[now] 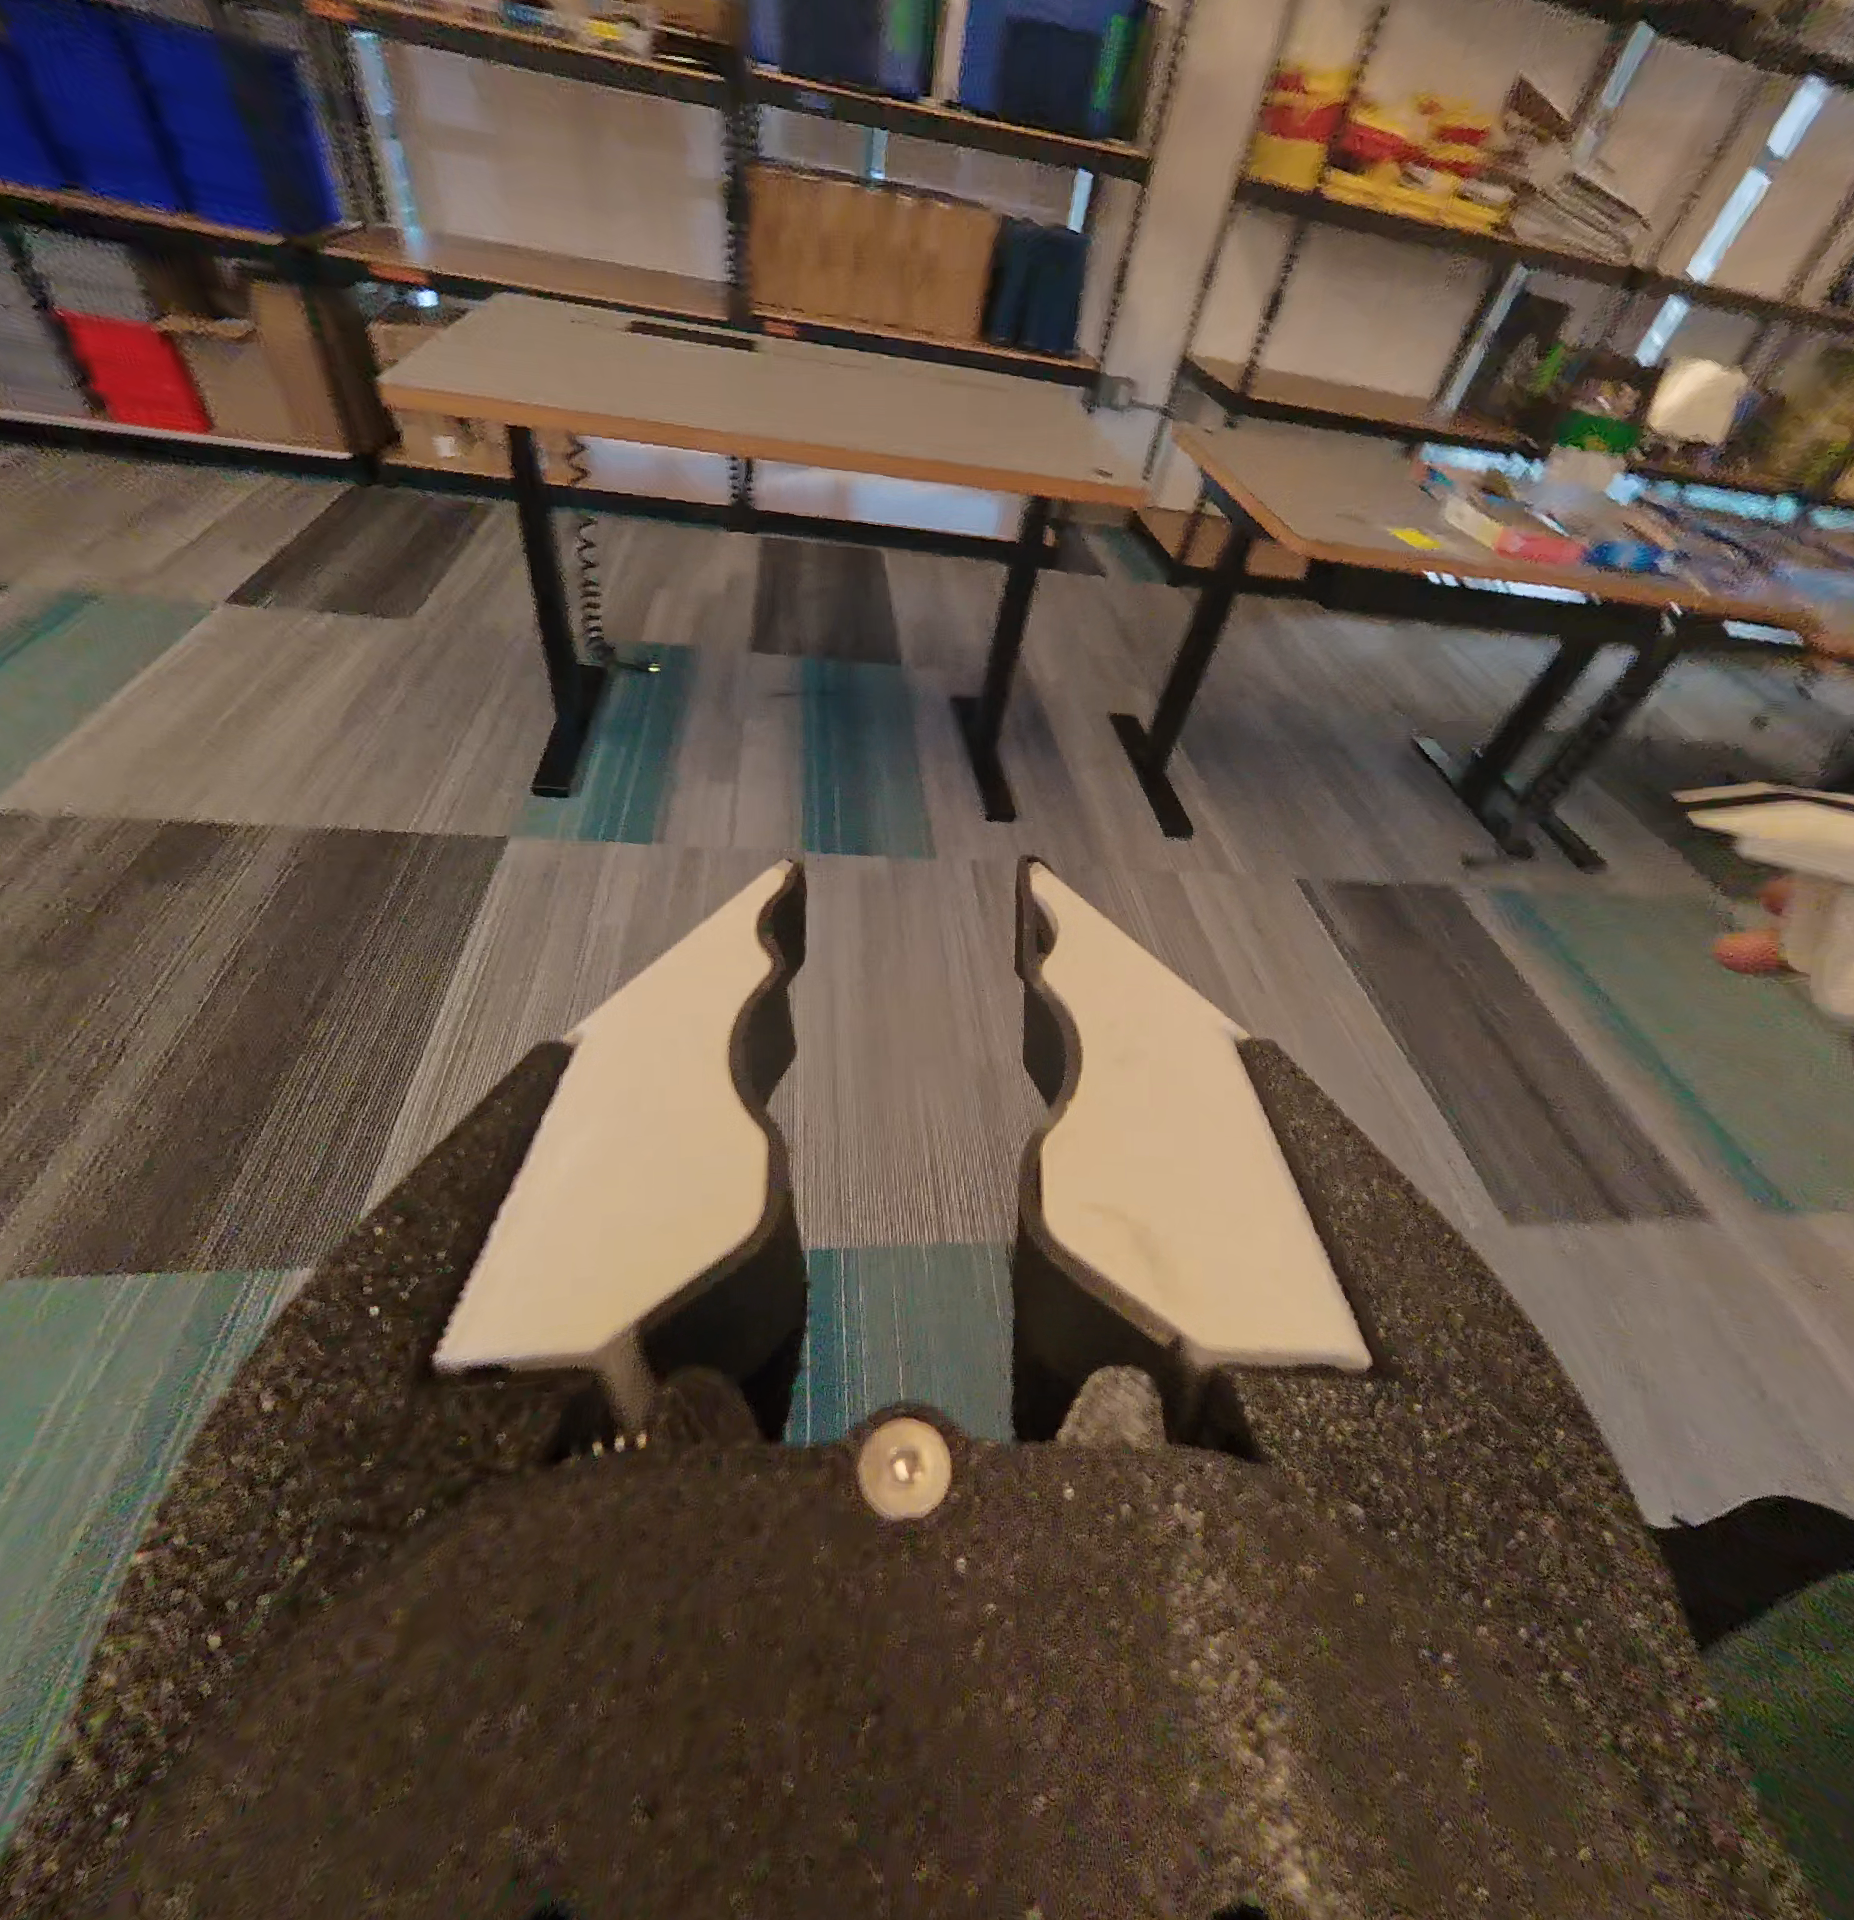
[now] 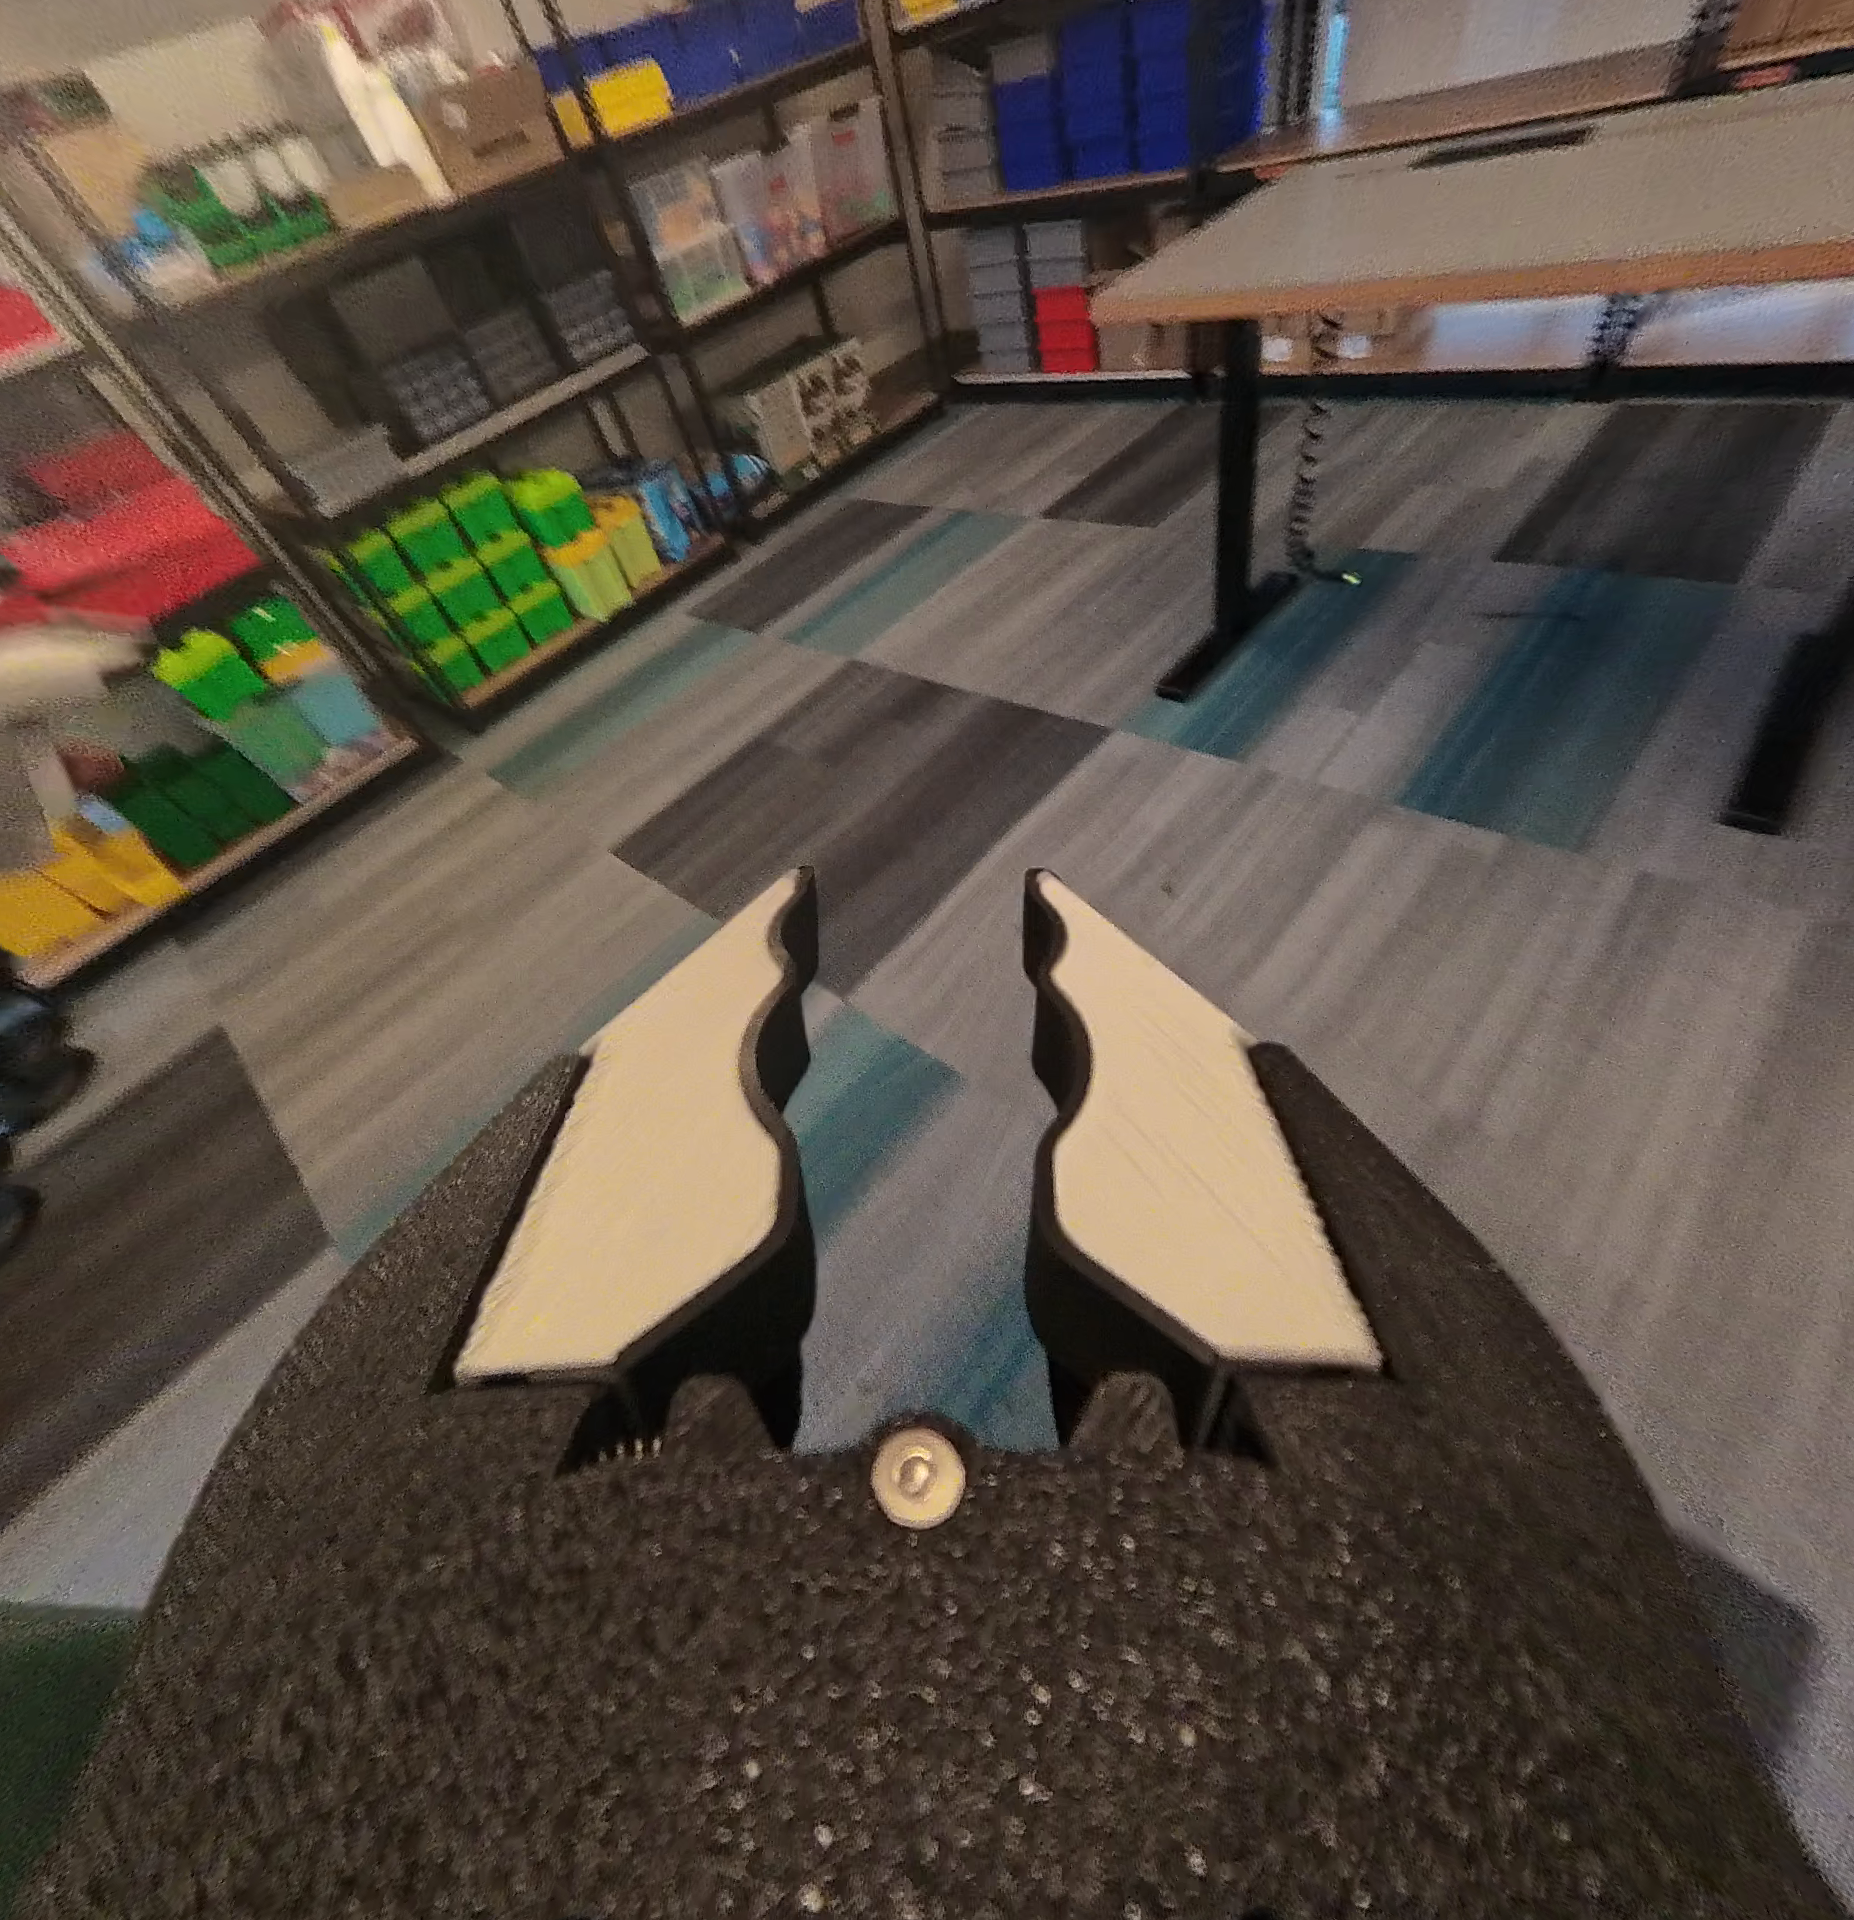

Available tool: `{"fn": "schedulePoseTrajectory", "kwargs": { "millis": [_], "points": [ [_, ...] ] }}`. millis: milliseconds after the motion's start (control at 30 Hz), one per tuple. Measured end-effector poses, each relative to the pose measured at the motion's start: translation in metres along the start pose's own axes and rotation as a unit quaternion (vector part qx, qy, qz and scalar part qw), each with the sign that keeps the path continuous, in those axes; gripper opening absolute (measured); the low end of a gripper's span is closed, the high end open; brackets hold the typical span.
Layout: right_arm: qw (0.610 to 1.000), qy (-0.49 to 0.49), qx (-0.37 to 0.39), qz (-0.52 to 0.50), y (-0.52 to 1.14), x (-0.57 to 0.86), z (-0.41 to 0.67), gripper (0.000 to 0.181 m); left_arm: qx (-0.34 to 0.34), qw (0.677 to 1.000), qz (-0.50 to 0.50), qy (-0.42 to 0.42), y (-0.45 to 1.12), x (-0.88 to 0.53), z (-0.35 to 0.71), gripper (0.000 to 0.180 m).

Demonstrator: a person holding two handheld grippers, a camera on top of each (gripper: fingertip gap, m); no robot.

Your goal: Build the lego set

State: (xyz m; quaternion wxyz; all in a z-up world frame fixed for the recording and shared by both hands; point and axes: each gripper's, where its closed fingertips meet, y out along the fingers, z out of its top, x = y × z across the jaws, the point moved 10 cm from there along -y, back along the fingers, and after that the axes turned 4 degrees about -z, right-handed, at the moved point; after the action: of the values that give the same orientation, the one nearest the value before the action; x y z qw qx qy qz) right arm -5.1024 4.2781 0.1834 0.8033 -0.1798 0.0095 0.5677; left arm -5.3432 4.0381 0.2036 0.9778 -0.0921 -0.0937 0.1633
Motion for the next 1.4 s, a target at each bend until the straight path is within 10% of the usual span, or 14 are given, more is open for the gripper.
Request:
{"fn": "schedulePoseTrajectory", "kwargs": {
  "millis": [333,967,1400],
  "points": [
    [0.97,-0.139,0.066,0.189,0.369,-0.029,0.229,0.036,-0.002,0.997,0.066,-0.051,0.187,-0.213,0.059,0.04],
    [0.997,-0.039,-0.019,0.07,0.953,0.022,0.322,0.038,0.049,0.994,-0.058,0.082,0.688,-0.701,0.321,0.047],
    [0.959,-0.137,0.023,0.247,1.435,-0.017,0.521,0.041,0.021,0.987,0.155,-0.036,0.842,-1.021,0.364,0.049]
  ]
}}
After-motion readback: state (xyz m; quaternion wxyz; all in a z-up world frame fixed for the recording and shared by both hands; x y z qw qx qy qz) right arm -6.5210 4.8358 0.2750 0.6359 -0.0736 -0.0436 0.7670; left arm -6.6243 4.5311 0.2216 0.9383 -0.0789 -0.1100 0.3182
